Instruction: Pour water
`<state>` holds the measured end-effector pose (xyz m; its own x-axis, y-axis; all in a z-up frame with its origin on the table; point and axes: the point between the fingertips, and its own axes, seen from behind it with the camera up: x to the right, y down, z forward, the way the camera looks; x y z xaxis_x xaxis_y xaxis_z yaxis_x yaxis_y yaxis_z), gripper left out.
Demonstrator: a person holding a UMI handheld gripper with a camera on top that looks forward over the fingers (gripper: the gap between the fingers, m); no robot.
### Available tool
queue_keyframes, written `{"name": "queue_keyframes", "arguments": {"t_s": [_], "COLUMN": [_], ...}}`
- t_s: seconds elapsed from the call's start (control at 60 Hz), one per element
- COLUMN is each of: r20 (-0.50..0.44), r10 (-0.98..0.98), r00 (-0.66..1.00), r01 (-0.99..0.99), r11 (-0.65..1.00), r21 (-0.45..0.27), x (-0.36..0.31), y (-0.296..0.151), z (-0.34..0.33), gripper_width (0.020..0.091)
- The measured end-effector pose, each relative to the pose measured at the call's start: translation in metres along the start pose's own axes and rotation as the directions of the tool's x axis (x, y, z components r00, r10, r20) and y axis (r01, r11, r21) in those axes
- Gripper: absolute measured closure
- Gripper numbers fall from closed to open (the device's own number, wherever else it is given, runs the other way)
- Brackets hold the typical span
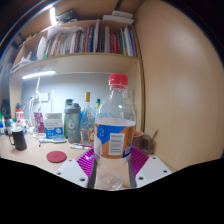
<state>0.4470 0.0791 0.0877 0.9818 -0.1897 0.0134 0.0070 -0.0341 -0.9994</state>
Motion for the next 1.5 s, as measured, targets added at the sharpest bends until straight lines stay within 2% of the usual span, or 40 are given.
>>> {"name": "queue_keyframes", "arguments": {"t_s": [0.033, 0.1, 0.217, 0.383, 0.483, 0.583, 0.633, 0.8, 1.017, 1.167, 1.367, 1.5], "r20": [0.0, -0.003, 0.059, 0.087, 0.024, -0.085, -0.14, -0.236, -0.364, -0.412, -0.421, -0.398], "r10": [0.018, 0.016, -0.036, -0.372, -0.687, -0.928, -0.972, -0.932, -0.773, -0.694, -0.667, -0.747], "r00": [1.0, 1.0, 0.998, 0.924, 0.726, 0.363, 0.191, -0.275, -0.52, -0.59, -0.615, -0.533], "r01": [-0.018, -0.016, 0.036, 0.362, 0.671, 0.909, 0.958, 0.919, 0.773, 0.696, 0.675, 0.752], "r11": [1.0, 1.0, 0.999, 0.926, 0.715, 0.333, 0.153, -0.327, -0.607, -0.696, -0.721, -0.633], "r21": [-0.001, -0.014, 0.001, 0.11, 0.196, 0.251, 0.244, 0.221, 0.185, 0.175, 0.156, 0.182], "x": [-0.001, -0.006, -0.042, -0.122, -0.183, -0.241, -0.267, -0.32, -0.354, -0.375, -0.379, -0.371], "y": [0.0, 0.001, -0.025, -0.104, -0.142, -0.158, -0.154, -0.13, -0.132, -0.129, -0.135, -0.145], "z": [0.0, 0.0, 0.002, 0.025, 0.047, 0.069, 0.083, 0.109, 0.107, 0.103, 0.105, 0.105], "gripper_width": [0.0649, 0.0655, 0.0652, 0.0653, 0.0653, 0.0654, 0.0655, 0.0658, 0.0656, 0.0657, 0.0656, 0.0656]}}
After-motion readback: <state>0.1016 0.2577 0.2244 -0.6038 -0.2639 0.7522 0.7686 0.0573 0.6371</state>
